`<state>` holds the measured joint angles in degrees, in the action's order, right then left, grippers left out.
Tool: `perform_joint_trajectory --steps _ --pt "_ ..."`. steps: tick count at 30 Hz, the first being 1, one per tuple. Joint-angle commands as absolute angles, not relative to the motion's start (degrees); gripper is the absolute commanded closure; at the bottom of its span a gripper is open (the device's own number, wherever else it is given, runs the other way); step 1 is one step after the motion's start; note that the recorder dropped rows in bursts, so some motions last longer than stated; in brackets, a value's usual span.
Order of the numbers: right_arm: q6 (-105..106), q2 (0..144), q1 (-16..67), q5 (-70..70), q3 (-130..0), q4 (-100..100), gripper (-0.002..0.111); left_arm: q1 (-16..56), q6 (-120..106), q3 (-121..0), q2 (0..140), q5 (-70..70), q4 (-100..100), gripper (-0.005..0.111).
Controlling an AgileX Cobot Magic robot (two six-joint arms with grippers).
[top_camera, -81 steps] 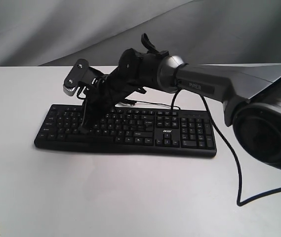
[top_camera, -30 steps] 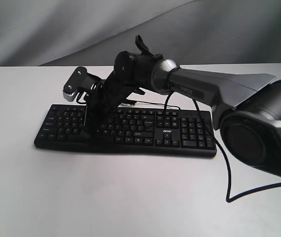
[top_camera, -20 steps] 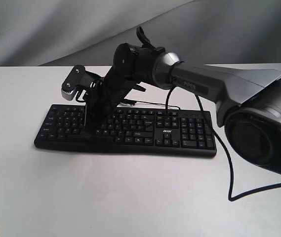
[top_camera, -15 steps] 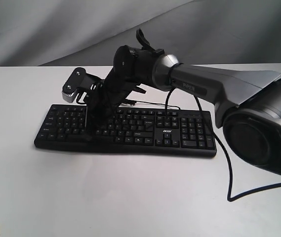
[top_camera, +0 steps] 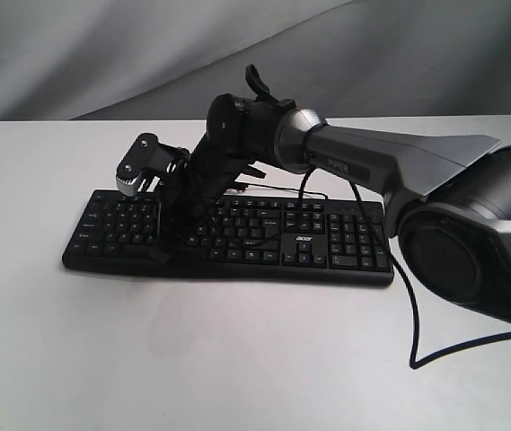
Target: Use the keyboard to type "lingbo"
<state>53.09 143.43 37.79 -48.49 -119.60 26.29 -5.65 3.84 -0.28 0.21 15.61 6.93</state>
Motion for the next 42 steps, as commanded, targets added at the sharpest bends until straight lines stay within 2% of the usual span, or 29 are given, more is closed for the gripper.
perform_joint_trajectory --steps 1,15,30,42 --pt "53.3 143.2 38.1 -48.1 -119.8 26.3 0.108 -5.7 4.0 0.0 0.0 15.2 6.7 0.106" --pt "52.9 141.6 37.7 -48.0 -119.8 23.6 0.108 -5.7 4.0 0.0 0.0 15.2 6.7 0.106" --pt "50.6 140.4 31.3 -55.8 -119.8 20.5 0.108 -5.7 4.0 0.0 0.0 15.2 6.7 0.106" --pt "50.8 140.4 31.3 -53.1 -118.7 21.3 0.108 -5.7 4.0 0.0 0.0 15.2 6.7 0.106"
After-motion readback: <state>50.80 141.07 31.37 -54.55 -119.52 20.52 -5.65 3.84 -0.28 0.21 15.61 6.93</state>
